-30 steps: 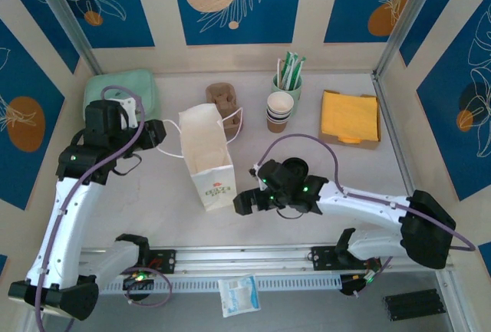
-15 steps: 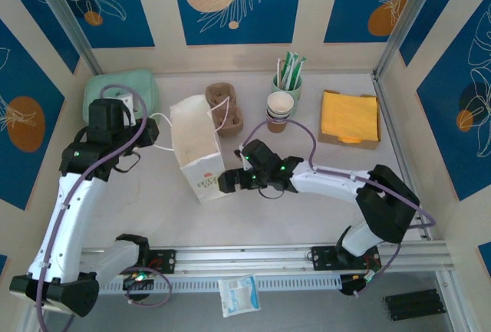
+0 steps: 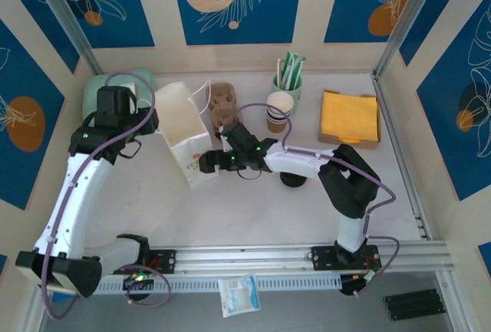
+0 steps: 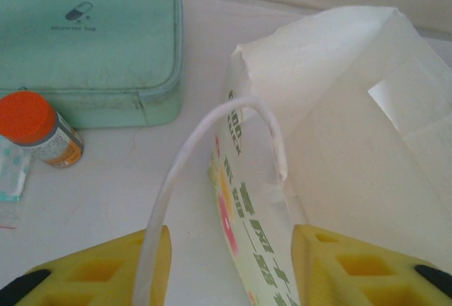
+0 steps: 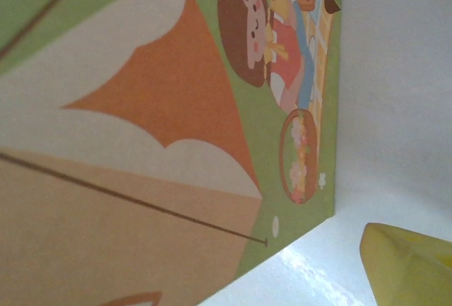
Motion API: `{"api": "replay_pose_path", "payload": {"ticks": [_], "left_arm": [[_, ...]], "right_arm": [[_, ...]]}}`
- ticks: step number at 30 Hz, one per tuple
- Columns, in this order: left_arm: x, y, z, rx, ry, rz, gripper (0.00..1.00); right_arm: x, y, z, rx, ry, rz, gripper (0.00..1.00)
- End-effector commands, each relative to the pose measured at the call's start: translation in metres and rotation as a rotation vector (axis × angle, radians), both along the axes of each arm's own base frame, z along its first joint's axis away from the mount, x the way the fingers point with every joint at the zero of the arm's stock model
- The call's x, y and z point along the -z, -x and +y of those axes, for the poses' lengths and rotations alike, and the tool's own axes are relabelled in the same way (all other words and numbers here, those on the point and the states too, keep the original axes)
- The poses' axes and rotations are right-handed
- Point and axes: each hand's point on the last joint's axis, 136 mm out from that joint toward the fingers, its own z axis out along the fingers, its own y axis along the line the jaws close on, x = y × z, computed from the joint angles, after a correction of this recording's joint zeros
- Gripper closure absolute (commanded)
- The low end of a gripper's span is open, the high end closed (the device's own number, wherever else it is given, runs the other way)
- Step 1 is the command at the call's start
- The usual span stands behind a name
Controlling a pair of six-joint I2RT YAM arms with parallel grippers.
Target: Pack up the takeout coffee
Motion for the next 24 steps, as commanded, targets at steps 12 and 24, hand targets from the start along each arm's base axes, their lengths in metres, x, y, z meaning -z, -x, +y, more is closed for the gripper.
{"api": "replay_pose_path", "payload": {"ticks": [12,24], "left_arm": [[-0.029,-0.020,0.015,-0.036,-0.028,-0.079,0.18],[-0.069,-0.006,0.012,-0.010,-0.005,-0.144,0.01]], "right_arm": [[-0.008,-0.018,0.026,-0.015,-0.034,0.023,0.04],[-0.035,0.001,0.017,-0.042,-0.047,-0.011,0.02]]}}
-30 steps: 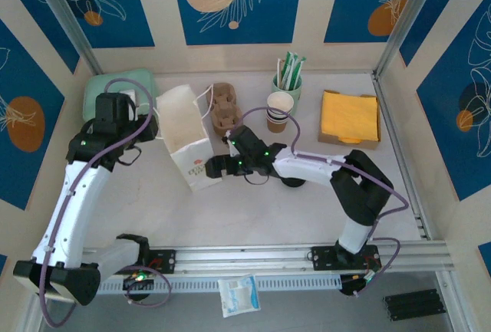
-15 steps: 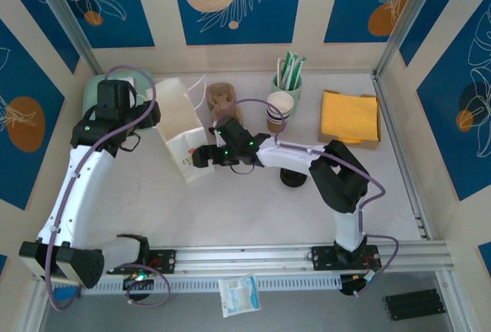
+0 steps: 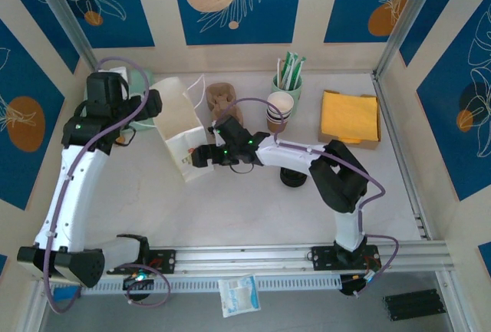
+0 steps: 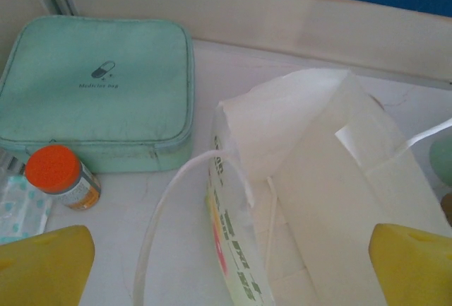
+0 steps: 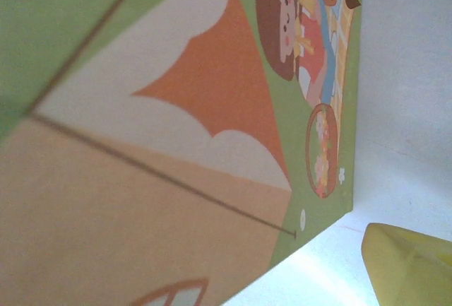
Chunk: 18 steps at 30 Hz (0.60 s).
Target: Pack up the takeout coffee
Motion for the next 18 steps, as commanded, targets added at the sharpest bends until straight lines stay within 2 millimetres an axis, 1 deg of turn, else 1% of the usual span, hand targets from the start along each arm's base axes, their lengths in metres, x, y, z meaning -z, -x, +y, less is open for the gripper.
{"api": "replay_pose_path", "payload": {"ticks": [1,6,9,10,13,15,18], "left_arm": [[-0.028,0.013,0.000,0.024,0.011,-0.054,0.01],[-0.055,0.026,-0.007,0.062,0.047,-0.106,0.01],[-0.068,0.036,-0.016,0.107,0.082,-0.136,0.01],[-0.072,0.039,-0.022,0.143,0.103,-0.146,0.01],[-0.084,0.049,-0.039,0.219,0.178,-0.178,0.01],[-0.090,0.055,-0.047,0.253,0.225,-0.186,0.01],[-0.097,0.064,-0.064,0.307,0.281,-0.194,0.01]], "right_arm": [[-0.029,0.013,-0.004,-0.029,-0.032,-0.024,0.01],[-0.042,0.026,-0.017,-0.032,-0.029,-0.046,0.01],[-0.051,0.034,-0.031,-0.023,-0.028,-0.059,0.00],[-0.055,0.037,-0.037,-0.022,-0.028,-0.065,0.00],[-0.069,0.044,-0.056,-0.015,-0.026,-0.086,0.00],[-0.080,0.046,-0.072,-0.002,-0.023,-0.098,0.00],[-0.101,0.045,-0.100,0.028,-0.025,-0.124,0.00]]}}
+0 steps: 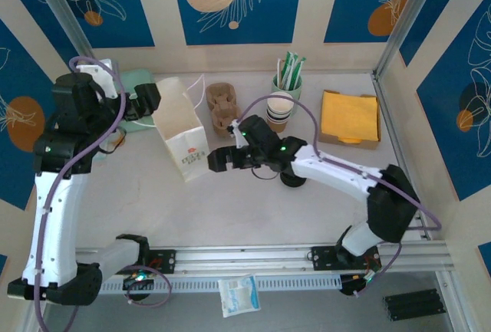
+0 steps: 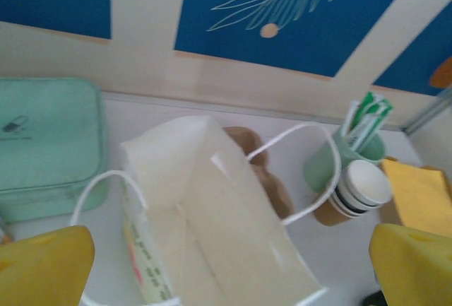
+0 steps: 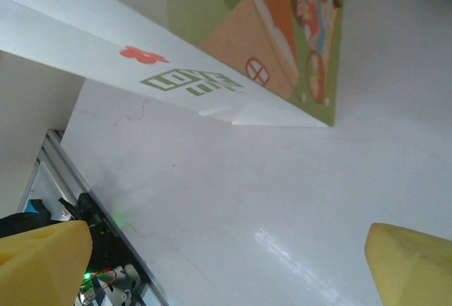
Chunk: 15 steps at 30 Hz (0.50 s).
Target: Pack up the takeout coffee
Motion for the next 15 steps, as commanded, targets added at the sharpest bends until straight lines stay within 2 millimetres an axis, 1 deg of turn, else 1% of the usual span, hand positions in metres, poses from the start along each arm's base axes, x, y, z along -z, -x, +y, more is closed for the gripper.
{"api": "replay_pose_path", "payload": {"ticks": [1,3,5,8,11,13,15], "left_arm": [[-0.016,0.017,-0.028,0.112,0.091,-0.019,0.01],[-0.018,0.022,-0.041,0.147,0.098,-0.024,0.01],[-0.018,0.027,-0.059,0.187,0.086,-0.023,0.01],[-0.012,0.034,-0.093,0.265,0.057,-0.014,0.01],[-0.001,0.037,-0.124,0.318,0.008,-0.005,0.01],[0.008,0.039,-0.145,0.350,-0.031,0.000,0.01],[0.019,0.039,-0.167,0.382,-0.066,0.010,0.01]], "right_arm": [[-0.022,-0.001,-0.038,0.038,0.023,-0.032,0.00],[-0.039,-0.008,-0.059,0.085,0.018,-0.049,0.00],[-0.054,-0.018,-0.083,0.144,0.016,-0.061,0.00],[-0.070,-0.038,-0.119,0.254,0.020,-0.056,0.01],[-0.077,-0.061,-0.154,0.373,0.020,-0.020,0.03],[-0.075,-0.078,-0.174,0.446,0.031,0.009,0.05],[-0.070,-0.094,-0.189,0.499,0.042,0.038,0.07]]}}
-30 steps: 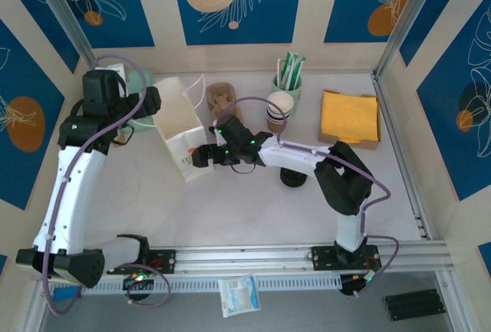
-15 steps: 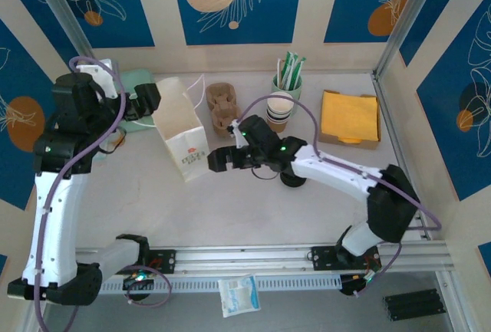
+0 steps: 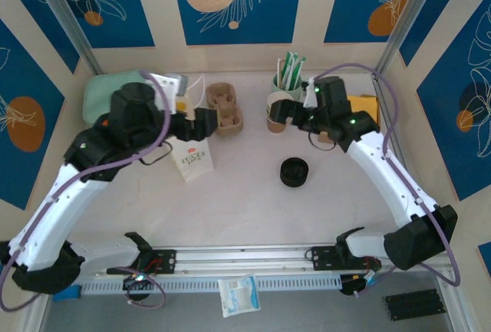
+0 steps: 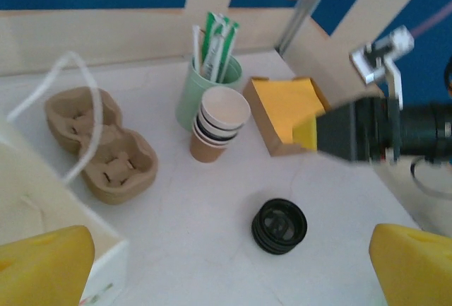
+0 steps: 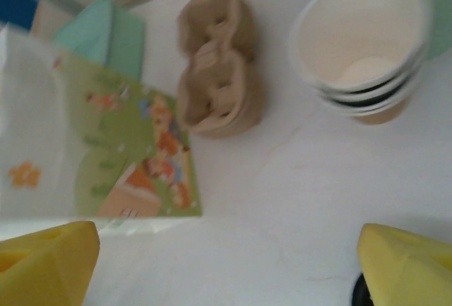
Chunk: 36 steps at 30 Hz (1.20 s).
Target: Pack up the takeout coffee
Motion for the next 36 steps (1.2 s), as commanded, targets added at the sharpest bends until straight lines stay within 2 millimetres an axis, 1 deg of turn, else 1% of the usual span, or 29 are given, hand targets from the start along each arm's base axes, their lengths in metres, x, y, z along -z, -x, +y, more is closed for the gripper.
{"api": "replay_pose_path", "payload": {"ticks": [1,4,6,8,11,14,20,25,28,33,36], "left_arm": [[0.010,-0.009,-0.024,-0.021,-0.053,-0.027,0.01],[0.032,-0.009,-0.053,0.020,-0.092,-0.002,0.01],[0.049,-0.011,-0.071,0.042,-0.115,0.020,0.01],[0.065,-0.013,-0.082,0.046,-0.137,0.041,0.01],[0.082,-0.017,-0.091,0.042,-0.148,0.061,0.01],[0.095,-0.020,-0.092,0.024,-0.156,0.072,0.00],[0.112,-0.021,-0.087,0.002,-0.181,0.083,0.01],[0.118,-0.020,-0.084,-0.006,-0.178,0.088,0.01],[0.120,-0.020,-0.082,-0.010,-0.182,0.088,0.01],[0.121,-0.019,-0.081,-0.012,-0.181,0.087,0.00],[0.121,-0.019,-0.081,-0.011,-0.179,0.086,0.01]], "right_arm": [[0.017,-0.013,-0.019,0.054,0.011,0.113,0.09],[0.027,-0.035,-0.033,0.101,0.011,0.160,0.13],[0.036,-0.048,-0.037,0.116,0.014,0.194,0.18],[0.044,-0.059,-0.039,0.126,0.018,0.224,0.22],[0.055,-0.074,-0.039,0.132,0.033,0.255,0.29],[0.064,-0.087,-0.038,0.133,0.050,0.277,0.39],[0.071,-0.105,-0.037,0.134,0.086,0.295,0.49],[0.080,-0.118,-0.041,0.146,0.156,0.311,0.55],[0.085,-0.123,-0.042,0.147,0.190,0.321,0.55],[0.091,-0.129,-0.040,0.141,0.225,0.330,0.56],[0.096,-0.131,-0.038,0.134,0.236,0.336,0.60]]}}
